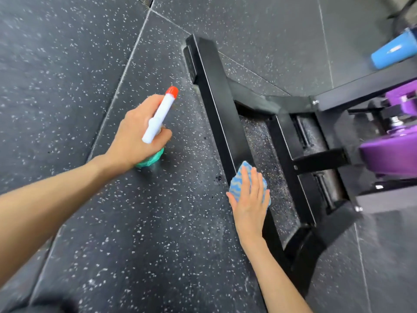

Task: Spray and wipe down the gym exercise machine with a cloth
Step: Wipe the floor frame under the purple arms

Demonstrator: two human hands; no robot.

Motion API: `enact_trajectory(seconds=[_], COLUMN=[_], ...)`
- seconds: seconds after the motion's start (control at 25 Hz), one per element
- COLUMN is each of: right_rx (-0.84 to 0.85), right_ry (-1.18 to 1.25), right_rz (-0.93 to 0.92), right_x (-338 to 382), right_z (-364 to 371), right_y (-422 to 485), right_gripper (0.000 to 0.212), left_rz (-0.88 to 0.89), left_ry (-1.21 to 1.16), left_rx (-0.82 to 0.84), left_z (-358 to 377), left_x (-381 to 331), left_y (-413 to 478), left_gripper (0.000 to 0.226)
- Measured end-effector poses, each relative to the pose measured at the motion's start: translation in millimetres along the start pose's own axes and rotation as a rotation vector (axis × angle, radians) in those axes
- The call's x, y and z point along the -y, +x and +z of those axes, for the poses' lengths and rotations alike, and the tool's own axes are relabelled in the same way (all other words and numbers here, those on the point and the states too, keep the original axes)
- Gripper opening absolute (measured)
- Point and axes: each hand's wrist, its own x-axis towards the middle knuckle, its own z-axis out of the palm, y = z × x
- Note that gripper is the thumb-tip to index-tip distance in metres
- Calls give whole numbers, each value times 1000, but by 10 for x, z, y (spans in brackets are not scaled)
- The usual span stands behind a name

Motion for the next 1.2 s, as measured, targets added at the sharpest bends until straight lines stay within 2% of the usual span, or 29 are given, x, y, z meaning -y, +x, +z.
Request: enact_trajectory(seconds=[0.12,0.2,0.44,0.64,0.8,0.96,1.08,1.2], right_rx=[31,45,144,204,286,352,298,239], right_ry=[-46,-67,-44,51,104,177,276,352], right_rz=[29,36,155,293,401,506,520,584], right_x=[-367,-603,-1061,-1311,-1427,-1572,-1643,-1569], right_z=[-70,-102,-208,-251,-323,-336,-321,-324], right_y=[-727,-1184,-2221,-2735,-2952,-3231,-3362,-3326], right_gripper=[83,73,58,60,68,78,85,89], left_rz=[26,55,215,362,376,365,338,244], left_ry=[60,82,72,10,-9,-42,-88,-100], left_rx=[25,53,371,644,775,841,894,861], left_z=[10,40,340,709,864,1035,1169,1215], left_x=[-33,-94,-460,-951,-1228,-1407,-1464,-1438], left_y=[-32,-107,-337,-468,-543,-641,-653,-645], left_gripper=[43,44,44,57,50,38,35,36])
